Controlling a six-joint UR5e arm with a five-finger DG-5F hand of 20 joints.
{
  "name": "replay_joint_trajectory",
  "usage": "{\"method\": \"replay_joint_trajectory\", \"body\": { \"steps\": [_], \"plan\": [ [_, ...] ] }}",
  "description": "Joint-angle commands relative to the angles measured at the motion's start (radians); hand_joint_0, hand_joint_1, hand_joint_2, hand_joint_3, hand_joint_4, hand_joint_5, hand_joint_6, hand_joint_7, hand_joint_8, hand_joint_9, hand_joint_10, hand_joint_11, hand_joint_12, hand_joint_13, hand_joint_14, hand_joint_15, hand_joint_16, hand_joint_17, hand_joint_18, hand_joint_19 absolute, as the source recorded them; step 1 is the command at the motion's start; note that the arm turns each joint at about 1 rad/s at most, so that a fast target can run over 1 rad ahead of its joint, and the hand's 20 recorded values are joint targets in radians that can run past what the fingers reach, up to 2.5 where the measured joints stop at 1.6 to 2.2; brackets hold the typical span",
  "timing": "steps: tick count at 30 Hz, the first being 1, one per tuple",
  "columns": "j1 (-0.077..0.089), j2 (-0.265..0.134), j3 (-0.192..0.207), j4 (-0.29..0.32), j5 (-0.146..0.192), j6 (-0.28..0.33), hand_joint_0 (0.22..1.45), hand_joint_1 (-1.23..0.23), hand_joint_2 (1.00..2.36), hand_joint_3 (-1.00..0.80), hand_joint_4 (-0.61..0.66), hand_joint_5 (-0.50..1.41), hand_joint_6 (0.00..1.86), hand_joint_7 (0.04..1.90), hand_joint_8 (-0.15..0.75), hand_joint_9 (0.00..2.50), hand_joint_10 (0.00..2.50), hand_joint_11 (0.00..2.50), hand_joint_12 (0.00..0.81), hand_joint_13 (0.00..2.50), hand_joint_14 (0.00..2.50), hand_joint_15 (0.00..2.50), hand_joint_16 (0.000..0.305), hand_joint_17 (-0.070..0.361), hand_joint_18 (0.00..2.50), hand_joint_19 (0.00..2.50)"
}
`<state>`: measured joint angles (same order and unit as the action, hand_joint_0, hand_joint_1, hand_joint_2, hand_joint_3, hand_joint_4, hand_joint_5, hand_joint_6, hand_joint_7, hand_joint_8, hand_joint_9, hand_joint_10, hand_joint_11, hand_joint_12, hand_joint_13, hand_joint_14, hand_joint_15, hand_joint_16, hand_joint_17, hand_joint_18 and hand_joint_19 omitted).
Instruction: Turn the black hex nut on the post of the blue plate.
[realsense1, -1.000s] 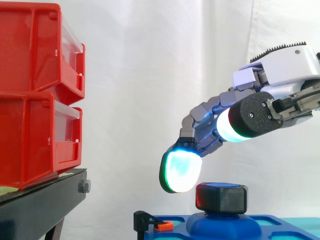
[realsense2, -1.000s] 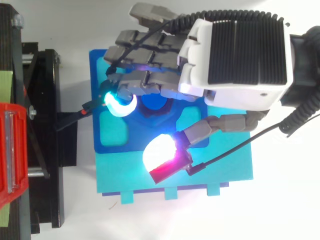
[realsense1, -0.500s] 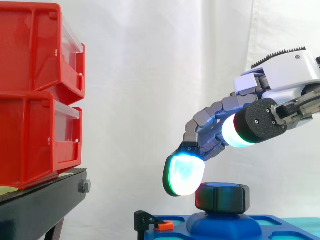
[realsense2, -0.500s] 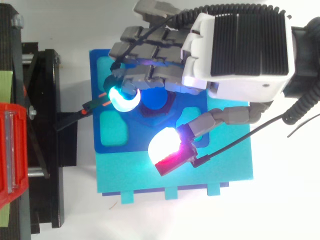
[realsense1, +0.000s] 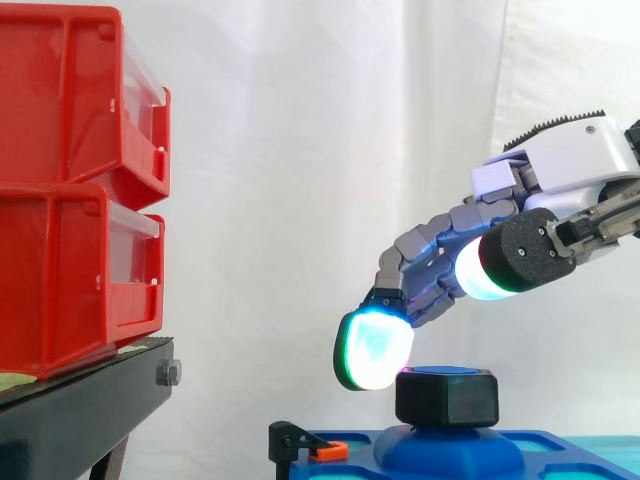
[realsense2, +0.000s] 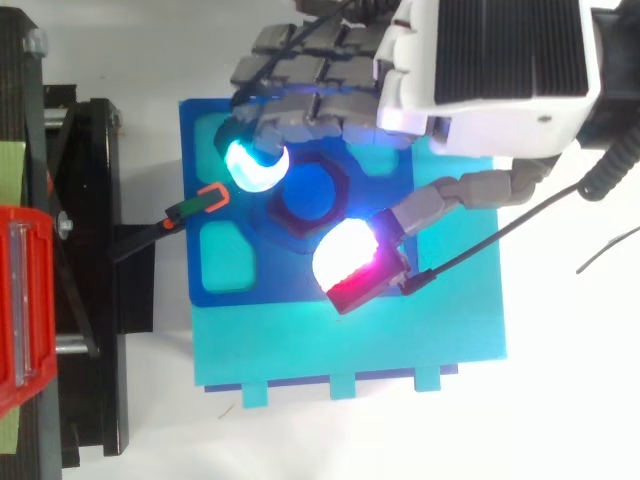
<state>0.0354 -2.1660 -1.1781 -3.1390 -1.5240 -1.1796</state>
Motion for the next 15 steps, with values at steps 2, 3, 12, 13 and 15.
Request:
{"method": "replay_joint_trajectory", "body": {
  "steps": [2,3,12,13,15],
  "plan": [
    [-0.022,0.0,0.0,-0.004,-0.041,0.0,0.47,-0.32,1.0,-0.5,0.19,-0.2,0.5,0.88,0.242,0.29,0.0,0.01,0.361,0.17,0.0,0.01,0.056,0.126,0.0,0.0],
    [-0.026,0.0,0.0,-0.004,-0.047,0.0,0.47,-0.32,1.0,-0.5,0.19,-0.2,0.5,0.88,0.242,0.29,0.0,0.01,0.361,0.17,0.0,0.0,0.056,0.126,0.0,0.0],
    [-0.046,0.0,0.002,0.005,-0.076,0.002,0.47,-0.32,1.0,-0.5,0.19,-0.2,0.5,0.88,0.244,0.29,0.0,0.01,0.361,0.17,0.0,0.01,0.056,0.126,0.0,0.0],
    [-0.046,0.0,0.005,0.002,-0.076,0.002,0.47,-0.32,1.0,-0.5,0.19,-0.2,0.5,0.88,0.244,0.29,0.0,0.01,0.361,0.17,0.0,0.01,0.056,0.126,0.0,0.0],
    [-0.048,0.0,0.011,-0.001,-0.076,0.002,0.47,-0.32,1.0,-0.5,0.19,-0.2,0.5,0.88,0.244,0.29,0.0,0.01,0.362,0.17,0.0,0.01,0.056,0.126,0.0,0.0]
  ]
}}
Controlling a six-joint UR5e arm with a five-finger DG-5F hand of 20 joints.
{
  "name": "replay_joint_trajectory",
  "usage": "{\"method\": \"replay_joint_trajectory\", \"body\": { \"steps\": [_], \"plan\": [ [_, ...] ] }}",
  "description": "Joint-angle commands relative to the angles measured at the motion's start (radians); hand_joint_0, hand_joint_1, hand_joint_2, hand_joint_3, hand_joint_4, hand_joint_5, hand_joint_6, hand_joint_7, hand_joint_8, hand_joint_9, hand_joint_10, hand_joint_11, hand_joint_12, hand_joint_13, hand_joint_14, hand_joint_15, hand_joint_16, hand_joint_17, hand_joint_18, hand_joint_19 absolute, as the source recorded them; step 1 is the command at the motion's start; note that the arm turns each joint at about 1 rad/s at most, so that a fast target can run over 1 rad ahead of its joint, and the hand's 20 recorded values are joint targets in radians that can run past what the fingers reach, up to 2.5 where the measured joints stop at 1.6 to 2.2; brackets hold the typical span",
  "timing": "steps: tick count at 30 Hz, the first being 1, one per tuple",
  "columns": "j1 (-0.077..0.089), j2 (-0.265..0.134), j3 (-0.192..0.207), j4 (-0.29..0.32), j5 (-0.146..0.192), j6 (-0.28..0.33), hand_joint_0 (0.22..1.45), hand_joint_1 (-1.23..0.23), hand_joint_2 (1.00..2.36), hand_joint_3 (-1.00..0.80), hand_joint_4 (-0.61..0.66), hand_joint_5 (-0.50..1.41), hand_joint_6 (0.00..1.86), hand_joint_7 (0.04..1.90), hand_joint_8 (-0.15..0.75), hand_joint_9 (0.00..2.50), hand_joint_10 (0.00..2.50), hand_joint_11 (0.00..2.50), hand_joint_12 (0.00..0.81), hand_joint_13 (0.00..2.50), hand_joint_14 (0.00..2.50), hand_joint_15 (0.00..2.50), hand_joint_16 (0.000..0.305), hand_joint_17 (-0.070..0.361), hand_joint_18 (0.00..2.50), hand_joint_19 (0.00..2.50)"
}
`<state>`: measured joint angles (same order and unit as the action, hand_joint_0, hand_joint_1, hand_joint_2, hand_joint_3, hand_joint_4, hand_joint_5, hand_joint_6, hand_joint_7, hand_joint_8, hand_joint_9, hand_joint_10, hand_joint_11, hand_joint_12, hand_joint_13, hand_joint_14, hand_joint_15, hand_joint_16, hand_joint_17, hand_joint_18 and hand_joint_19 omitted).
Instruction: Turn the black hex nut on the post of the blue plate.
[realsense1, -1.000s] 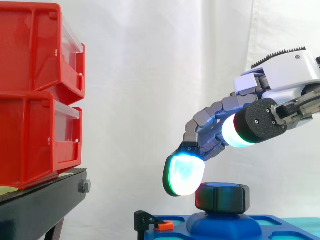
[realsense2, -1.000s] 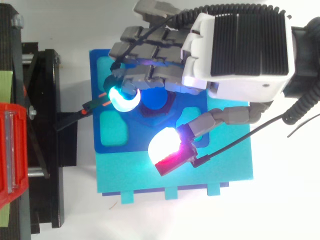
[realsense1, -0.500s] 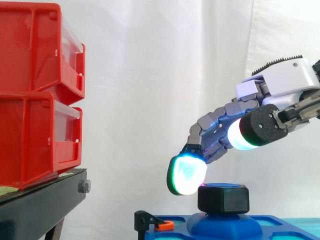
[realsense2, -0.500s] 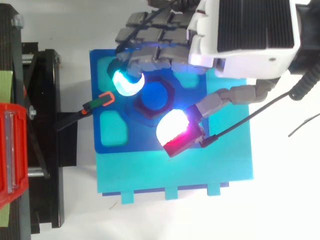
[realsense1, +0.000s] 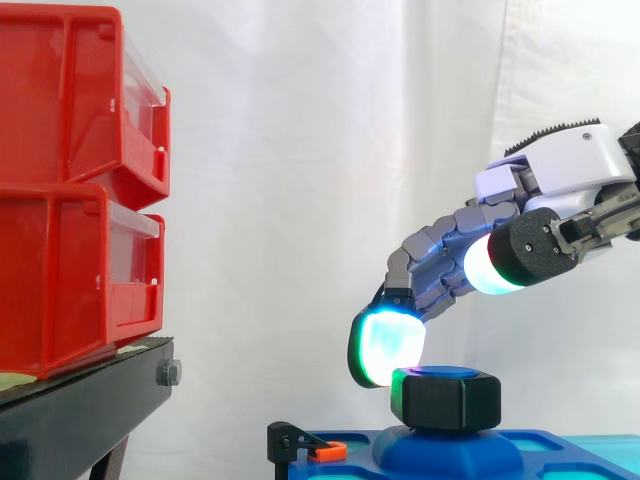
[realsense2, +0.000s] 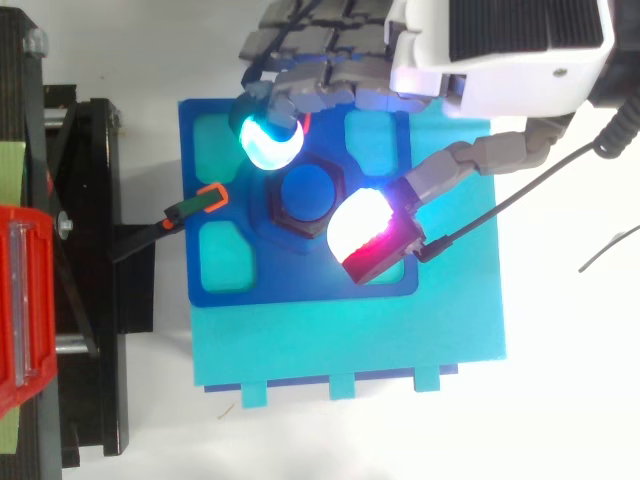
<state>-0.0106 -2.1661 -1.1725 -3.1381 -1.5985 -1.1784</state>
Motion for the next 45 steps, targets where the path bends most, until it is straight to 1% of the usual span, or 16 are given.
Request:
{"method": "replay_joint_trajectory", "body": {
  "steps": [1,4,8,12,17,20,23,24,26,28,30,32,35,37,40,45],
  "plan": [
    [-0.002,0.0,0.011,-0.005,-0.003,0.0,0.47,-0.32,1.0,-0.5,0.19,-0.2,0.5,0.88,0.244,0.29,0.0,0.01,0.361,0.17,0.0,0.0,0.056,0.126,0.0,0.0],
    [-0.002,0.0,0.022,-0.019,-0.006,0.0,0.47,-0.32,1.0,-0.5,0.19,-0.2,0.5,0.88,0.244,0.29,0.0,0.01,0.361,0.17,0.0,0.01,0.056,0.127,0.0,0.0],
    [-0.002,0.0,0.025,-0.014,-0.006,0.0,0.47,-0.32,1.0,-0.5,0.19,-0.2,0.5,0.88,0.244,0.29,0.0,0.0,0.361,0.18,0.0,0.01,0.056,0.126,0.0,0.0],
    [0.009,0.0,0.034,-0.003,0.0,0.002,0.47,-0.32,1.0,-0.5,0.19,-0.2,0.5,0.88,0.243,0.29,0.0,0.01,0.36,0.17,0.0,0.01,0.056,0.125,0.0,0.0],
    [0.011,0.0,0.037,0.004,0.005,0.039,0.47,-0.31,1.0,-0.5,0.19,-0.2,0.5,0.88,0.243,0.29,0.0,0.01,0.36,0.18,0.0,0.0,0.056,0.125,0.0,0.0],
    [0.02,-0.001,0.037,0.012,0.009,0.04,0.47,-0.32,1.0,-0.5,0.19,-0.2,0.5,0.88,0.243,0.29,0.0,0.01,0.36,0.17,0.0,0.01,0.056,0.126,0.0,0.0],
    [0.032,-0.001,0.037,0.012,0.029,0.033,0.47,-0.32,1.0,-0.5,0.19,-0.2,0.5,0.88,0.242,0.29,0.0,0.01,0.36,0.17,0.0,0.0,0.056,0.126,0.0,0.0],
    [0.032,-0.001,0.037,0.012,0.029,0.033,0.47,-0.32,1.0,-0.5,0.18,-0.2,0.5,0.88,0.242,0.29,0.0,0.01,0.36,0.17,0.0,0.01,0.056,0.126,0.0,0.0],
    [0.049,-0.001,0.037,0.016,0.052,0.023,0.47,-0.32,1.0,-0.5,0.19,-0.2,0.5,0.88,0.242,0.29,0.0,0.01,0.36,0.17,0.0,0.01,0.056,0.125,0.0,0.0],
    [0.054,-0.001,0.037,0.018,0.06,0.02,0.47,-0.31,1.0,-0.5,0.18,-0.2,0.5,0.88,0.242,0.29,0.0,0.01,0.359,0.17,0.0,0.0,0.056,0.125,0.0,0.0],
    [0.066,-0.003,0.037,0.02,0.074,0.011,0.47,-0.31,1.0,-0.5,0.18,-0.2,0.5,0.88,0.241,0.29,0.0,0.01,0.359,0.17,0.0,0.0,0.056,0.125,0.0,0.0],
    [0.07,-0.003,0.037,0.02,0.08,0.006,0.47,-0.32,1.0,-0.5,0.18,-0.2,0.5,0.87,0.241,0.29,0.0,0.01,0.359,0.17,0.0,0.01,0.056,0.125,0.0,0.0],
    [0.083,-0.003,0.037,0.02,0.094,-0.001,0.47,-0.32,1.0,-0.5,0.18,-0.2,0.5,0.87,0.242,0.29,0.0,0.01,0.359,0.17,0.0,0.01,0.056,0.125,0.0,0.0],
    [0.092,-0.018,0.037,0.02,0.098,-0.001,0.47,-0.32,1.0,-0.5,0.18,-0.2,0.5,0.87,0.241,0.29,0.0,0.01,0.358,0.17,0.0,0.0,0.055,0.125,0.0,0.0],
    [0.095,-0.028,0.037,0.02,0.098,-0.001,0.47,-0.32,1.0,-0.5,0.18,-0.2,0.5,0.87,0.242,0.29,0.0,0.01,0.357,0.17,0.0,0.0,0.055,0.125,0.0,0.0],
    [0.103,-0.028,0.037,0.027,0.1,0.0,0.47,-0.32,1.0,-0.5,0.18,-0.2,0.5,0.87,0.242,0.29,0.0,0.01,0.358,0.17,0.0,0.01,0.055,0.125,0.0,0.0]
  ]
}}
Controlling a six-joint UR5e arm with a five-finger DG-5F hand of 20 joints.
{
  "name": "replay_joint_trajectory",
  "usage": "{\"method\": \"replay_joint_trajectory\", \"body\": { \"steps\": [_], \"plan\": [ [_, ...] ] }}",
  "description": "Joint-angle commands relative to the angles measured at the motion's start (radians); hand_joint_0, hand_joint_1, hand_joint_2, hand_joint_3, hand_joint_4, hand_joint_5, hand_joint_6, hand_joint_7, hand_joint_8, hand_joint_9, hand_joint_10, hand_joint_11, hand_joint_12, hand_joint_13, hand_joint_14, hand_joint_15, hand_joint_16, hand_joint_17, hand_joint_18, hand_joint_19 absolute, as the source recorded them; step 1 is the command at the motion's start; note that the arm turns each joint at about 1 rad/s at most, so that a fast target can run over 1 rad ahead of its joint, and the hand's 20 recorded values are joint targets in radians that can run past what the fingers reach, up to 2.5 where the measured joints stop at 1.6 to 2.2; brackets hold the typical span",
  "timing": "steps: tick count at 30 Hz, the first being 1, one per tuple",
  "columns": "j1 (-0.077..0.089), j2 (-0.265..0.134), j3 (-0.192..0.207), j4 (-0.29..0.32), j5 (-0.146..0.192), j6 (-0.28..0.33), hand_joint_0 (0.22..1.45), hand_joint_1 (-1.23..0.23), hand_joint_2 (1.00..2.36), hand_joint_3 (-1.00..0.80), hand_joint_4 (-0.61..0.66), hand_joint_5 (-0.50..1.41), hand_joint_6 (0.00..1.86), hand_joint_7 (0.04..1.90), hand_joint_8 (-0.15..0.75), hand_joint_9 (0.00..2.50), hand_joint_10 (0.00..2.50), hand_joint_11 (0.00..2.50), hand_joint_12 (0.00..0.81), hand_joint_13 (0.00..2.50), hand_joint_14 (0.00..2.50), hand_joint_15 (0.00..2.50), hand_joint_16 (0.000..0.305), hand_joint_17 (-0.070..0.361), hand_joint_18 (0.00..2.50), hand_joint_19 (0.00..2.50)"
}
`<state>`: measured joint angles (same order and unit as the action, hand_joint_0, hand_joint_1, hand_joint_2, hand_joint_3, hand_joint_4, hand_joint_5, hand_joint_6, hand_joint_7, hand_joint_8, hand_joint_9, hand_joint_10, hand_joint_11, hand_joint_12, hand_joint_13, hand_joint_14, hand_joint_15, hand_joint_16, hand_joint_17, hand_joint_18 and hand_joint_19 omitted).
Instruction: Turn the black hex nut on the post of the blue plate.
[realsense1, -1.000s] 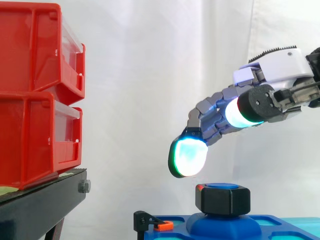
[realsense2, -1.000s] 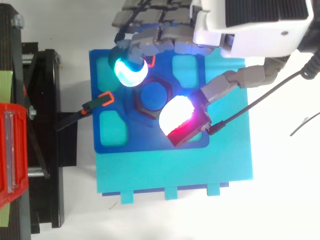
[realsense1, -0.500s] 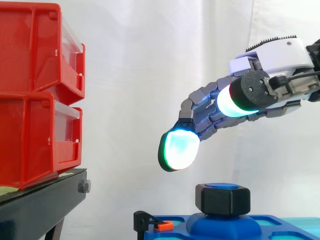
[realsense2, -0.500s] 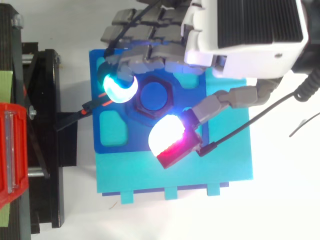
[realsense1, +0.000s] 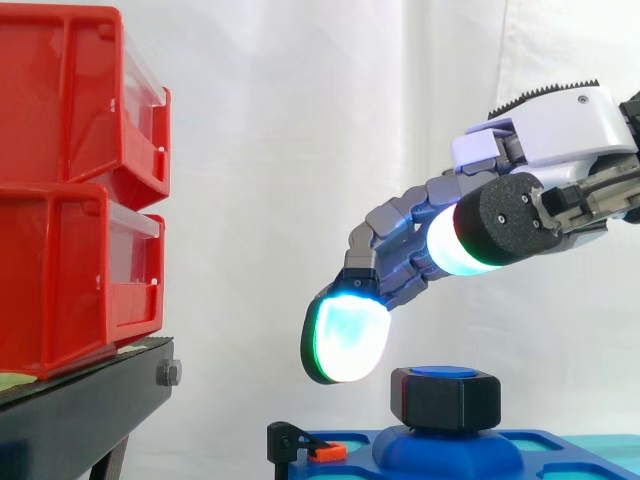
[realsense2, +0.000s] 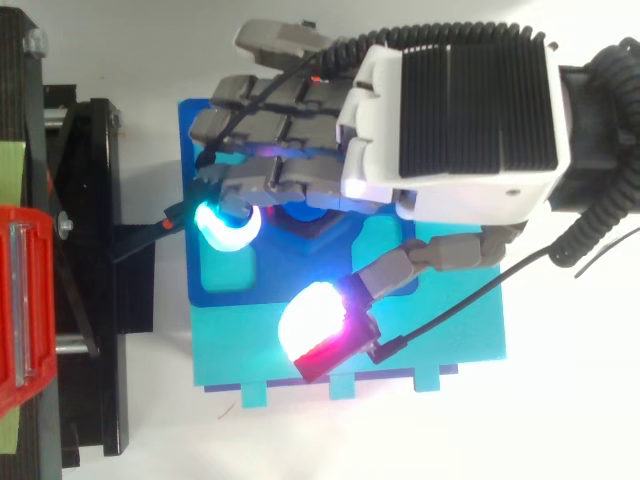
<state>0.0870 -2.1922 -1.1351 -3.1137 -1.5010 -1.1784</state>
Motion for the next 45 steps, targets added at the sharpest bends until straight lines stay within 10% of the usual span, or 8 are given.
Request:
{"method": "replay_joint_trajectory", "body": {
  "steps": [1,45],
  "plan": [
    [0.007,-0.003,0.0,0.003,0.002,-0.001,0.47,-0.32,1.0,-0.5,0.18,-0.2,0.5,0.88,0.242,0.29,0.0,0.01,0.358,0.17,0.0,0.01,0.055,0.125,0.0,0.0],
    [-0.001,-0.001,0.0,-0.049,-0.027,0.0,0.47,-0.32,1.0,-0.5,0.18,-0.2,0.5,0.88,0.241,0.29,0.0,0.01,0.36,0.18,0.0,0.01,0.055,0.125,0.0,0.0]
  ]
}}
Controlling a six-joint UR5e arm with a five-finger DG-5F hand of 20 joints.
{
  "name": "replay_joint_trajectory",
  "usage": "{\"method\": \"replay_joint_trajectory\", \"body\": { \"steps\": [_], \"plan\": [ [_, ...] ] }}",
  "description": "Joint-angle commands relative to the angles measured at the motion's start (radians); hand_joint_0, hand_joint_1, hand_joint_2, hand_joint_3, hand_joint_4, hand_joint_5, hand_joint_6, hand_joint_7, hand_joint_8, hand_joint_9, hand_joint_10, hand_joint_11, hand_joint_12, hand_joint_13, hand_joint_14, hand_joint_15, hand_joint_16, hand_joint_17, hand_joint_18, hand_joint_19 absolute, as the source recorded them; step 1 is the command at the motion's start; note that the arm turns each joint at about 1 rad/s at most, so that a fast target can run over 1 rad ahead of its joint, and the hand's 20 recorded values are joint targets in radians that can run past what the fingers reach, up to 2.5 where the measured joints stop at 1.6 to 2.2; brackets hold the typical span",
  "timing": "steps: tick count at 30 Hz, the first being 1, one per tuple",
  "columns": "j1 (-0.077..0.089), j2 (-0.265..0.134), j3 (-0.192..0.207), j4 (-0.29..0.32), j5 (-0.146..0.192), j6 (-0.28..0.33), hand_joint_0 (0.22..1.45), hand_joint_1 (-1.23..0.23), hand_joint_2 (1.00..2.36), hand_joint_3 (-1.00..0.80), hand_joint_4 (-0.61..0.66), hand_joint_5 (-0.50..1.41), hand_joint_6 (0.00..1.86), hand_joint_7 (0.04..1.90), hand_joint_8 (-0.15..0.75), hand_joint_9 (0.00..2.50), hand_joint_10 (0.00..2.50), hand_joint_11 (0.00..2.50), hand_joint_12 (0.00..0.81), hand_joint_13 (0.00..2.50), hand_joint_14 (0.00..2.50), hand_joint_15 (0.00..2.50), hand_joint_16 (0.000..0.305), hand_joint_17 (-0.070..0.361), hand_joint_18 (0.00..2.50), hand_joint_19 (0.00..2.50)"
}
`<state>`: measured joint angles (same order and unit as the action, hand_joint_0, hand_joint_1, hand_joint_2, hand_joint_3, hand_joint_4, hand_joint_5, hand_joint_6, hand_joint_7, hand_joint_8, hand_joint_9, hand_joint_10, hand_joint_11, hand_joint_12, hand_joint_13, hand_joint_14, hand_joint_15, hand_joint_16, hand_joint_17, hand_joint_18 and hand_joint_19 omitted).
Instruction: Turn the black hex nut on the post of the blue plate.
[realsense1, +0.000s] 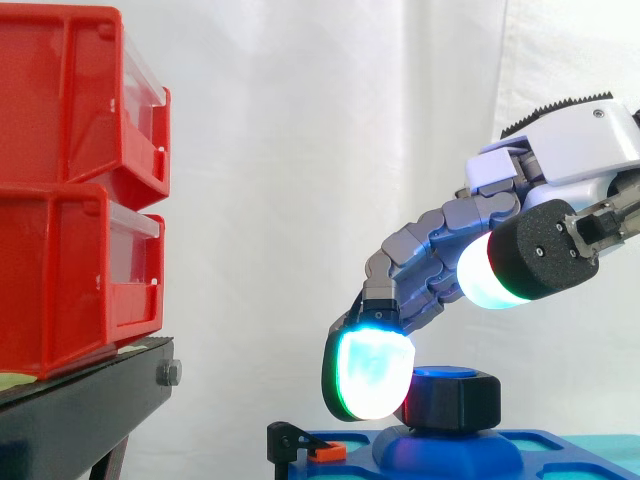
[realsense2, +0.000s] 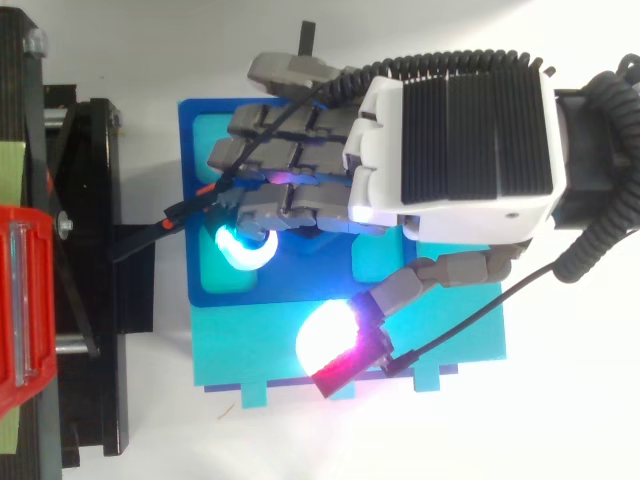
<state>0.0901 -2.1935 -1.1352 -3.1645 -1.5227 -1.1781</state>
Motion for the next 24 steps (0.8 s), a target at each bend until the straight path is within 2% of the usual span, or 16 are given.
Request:
{"method": "replay_joint_trajectory", "body": {
  "steps": [1,20,24],
  "plan": [
    [-0.004,0.0,0.0,0.001,-0.005,0.0,0.47,-0.32,1.0,-0.5,0.18,-0.2,0.5,0.87,0.241,0.29,0.0,0.01,0.36,0.18,0.0,0.0,0.055,0.125,0.0,0.0],
    [-0.05,0.0,0.0,0.008,-0.063,-0.001,0.47,-0.32,1.0,-0.5,0.18,-0.2,0.5,0.87,0.242,0.3,0.0,0.01,0.36,0.18,0.0,0.01,0.055,0.125,0.0,0.0],
    [-0.062,0.0,0.0,0.009,-0.086,-0.003,0.47,-0.32,1.0,-0.5,0.18,-0.2,0.5,0.87,0.243,0.3,0.0,0.01,0.36,0.18,0.0,0.01,0.056,0.125,0.0,0.0]
  ]
}}
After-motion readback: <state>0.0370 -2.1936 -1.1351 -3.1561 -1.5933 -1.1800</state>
